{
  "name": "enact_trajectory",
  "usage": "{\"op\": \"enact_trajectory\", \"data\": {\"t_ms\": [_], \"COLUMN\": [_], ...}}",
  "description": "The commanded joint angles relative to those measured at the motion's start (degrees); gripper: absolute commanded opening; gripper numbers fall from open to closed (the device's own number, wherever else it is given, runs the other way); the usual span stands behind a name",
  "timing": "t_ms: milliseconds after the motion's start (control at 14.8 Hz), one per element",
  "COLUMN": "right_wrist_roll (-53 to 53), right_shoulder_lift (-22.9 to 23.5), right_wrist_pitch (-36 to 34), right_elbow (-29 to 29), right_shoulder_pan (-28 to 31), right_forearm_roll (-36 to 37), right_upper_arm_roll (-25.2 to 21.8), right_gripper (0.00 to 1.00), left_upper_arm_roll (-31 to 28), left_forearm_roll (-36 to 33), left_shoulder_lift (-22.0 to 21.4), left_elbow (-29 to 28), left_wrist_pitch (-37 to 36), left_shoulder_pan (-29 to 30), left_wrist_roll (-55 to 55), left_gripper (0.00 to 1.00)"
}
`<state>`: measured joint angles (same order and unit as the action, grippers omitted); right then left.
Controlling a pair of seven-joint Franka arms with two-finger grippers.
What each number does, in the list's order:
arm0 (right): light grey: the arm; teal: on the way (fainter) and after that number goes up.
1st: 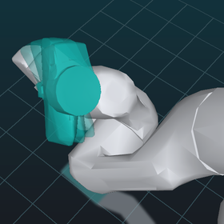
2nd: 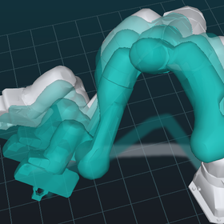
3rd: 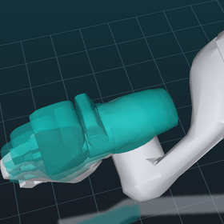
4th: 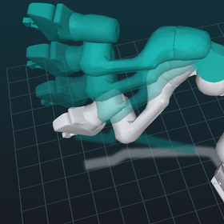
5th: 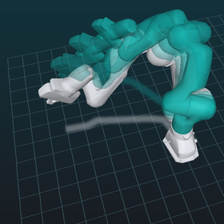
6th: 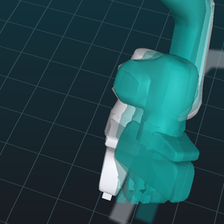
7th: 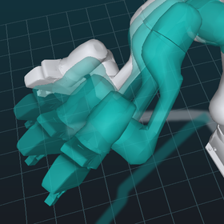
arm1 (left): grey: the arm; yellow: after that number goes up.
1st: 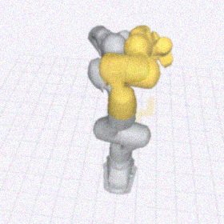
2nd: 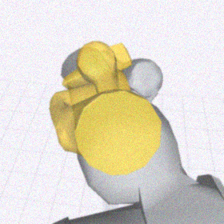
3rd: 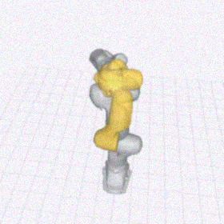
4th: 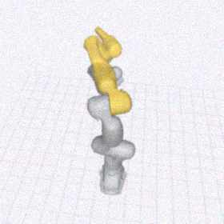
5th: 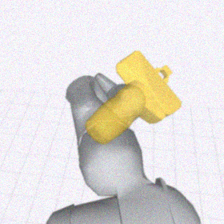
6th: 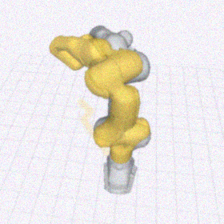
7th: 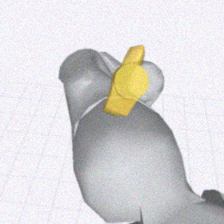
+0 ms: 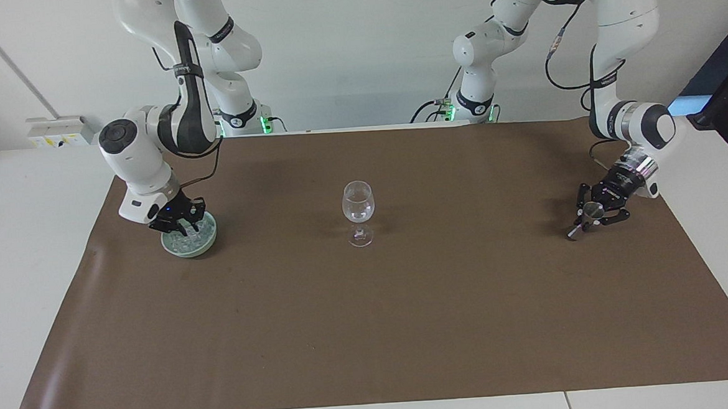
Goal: Pour wine and add ice with both arms
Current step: 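Lower the jigger with the left gripper while the right gripper grasps ice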
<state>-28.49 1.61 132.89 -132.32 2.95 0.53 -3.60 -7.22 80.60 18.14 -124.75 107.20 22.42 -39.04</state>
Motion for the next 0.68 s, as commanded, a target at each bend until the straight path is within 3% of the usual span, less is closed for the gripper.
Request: {"op": "enact_trajectory", "data": {"t_ms": [0, 203, 542, 610], "right_wrist_roll": [-2.1, -2.1, -2.1, -2.1], "right_shoulder_lift": [-0.6, -0.5, 0.0, 0.3], "right_wrist_pitch": [0.6, 0.4, -3.5, -5.1], "right_elbow": [-0.6, -0.3, 2.6, 3.9], "right_shoulder_pan": [1.0, 1.0, 1.1, 1.1], "right_forearm_roll": [-1.4, -1.4, -2.6, -2.6], "right_upper_arm_roll": [0.4, 0.4, 0.4, 0.4], "right_gripper": [0.24, 0.16, 0.15, 0.15], "left_upper_arm_roll": [0.4, 0.4, 0.4, 0.4], "left_forearm_roll": [1.6, 3.9, 4.1, 4.1], "left_shoulder_lift": [-2.1, -2.8, -2.9, -2.9], "left_elbow": [-2.4, -4.7, -4.9, -5.0], "left_wrist_pitch": [0.5, 0.7, 1.2, 1.0], "left_shoulder_pan": [1.7, 1.8, 1.7, 1.8], "left_wrist_roll": [0.7, 0.8, 0.8, 0.8], "left_gripper": [0.00, 0.00, 0.00, 0.41]}}
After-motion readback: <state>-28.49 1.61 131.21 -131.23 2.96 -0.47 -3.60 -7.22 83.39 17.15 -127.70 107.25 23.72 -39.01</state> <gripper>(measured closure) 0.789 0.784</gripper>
